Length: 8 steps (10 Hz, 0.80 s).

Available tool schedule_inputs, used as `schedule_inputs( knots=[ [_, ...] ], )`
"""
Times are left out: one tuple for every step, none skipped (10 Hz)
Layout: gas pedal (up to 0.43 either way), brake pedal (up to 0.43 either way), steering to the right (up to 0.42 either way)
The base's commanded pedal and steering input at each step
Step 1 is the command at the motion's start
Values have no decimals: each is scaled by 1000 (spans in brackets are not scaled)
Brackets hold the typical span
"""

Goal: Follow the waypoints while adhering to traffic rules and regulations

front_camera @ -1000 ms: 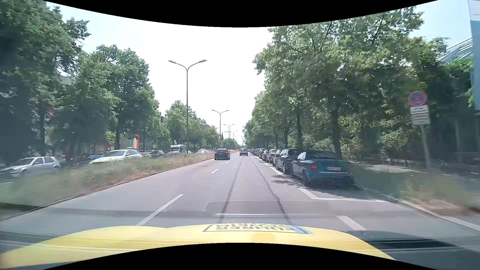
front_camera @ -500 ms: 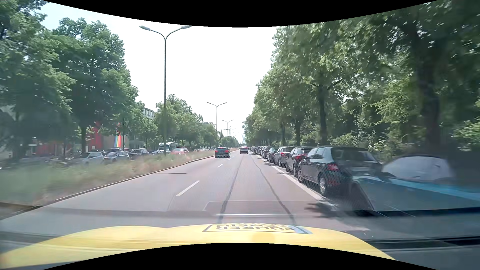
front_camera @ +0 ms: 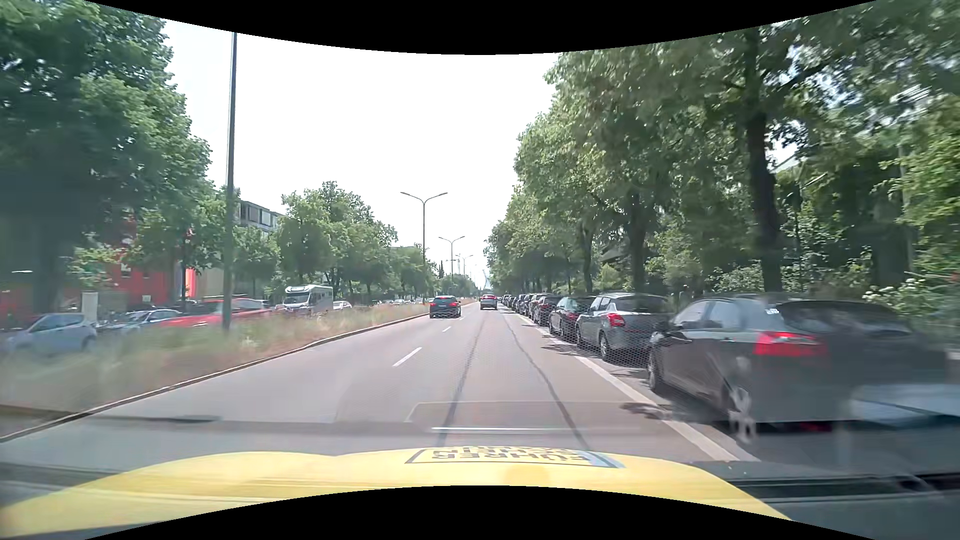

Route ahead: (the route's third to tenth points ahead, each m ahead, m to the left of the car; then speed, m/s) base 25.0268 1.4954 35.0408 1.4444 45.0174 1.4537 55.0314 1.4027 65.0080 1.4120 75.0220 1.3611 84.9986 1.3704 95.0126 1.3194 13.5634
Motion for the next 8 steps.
schedule_inputs(
  knots=[
    [59, 0, 0],
    [59, 0, 0],
    [47, 0, 0],
    [47, 0, 0],
    [47, 0, 0],
    [47, 0, 0],
    [47, 0, 0],
    [47, 0, 0]
  ],
)
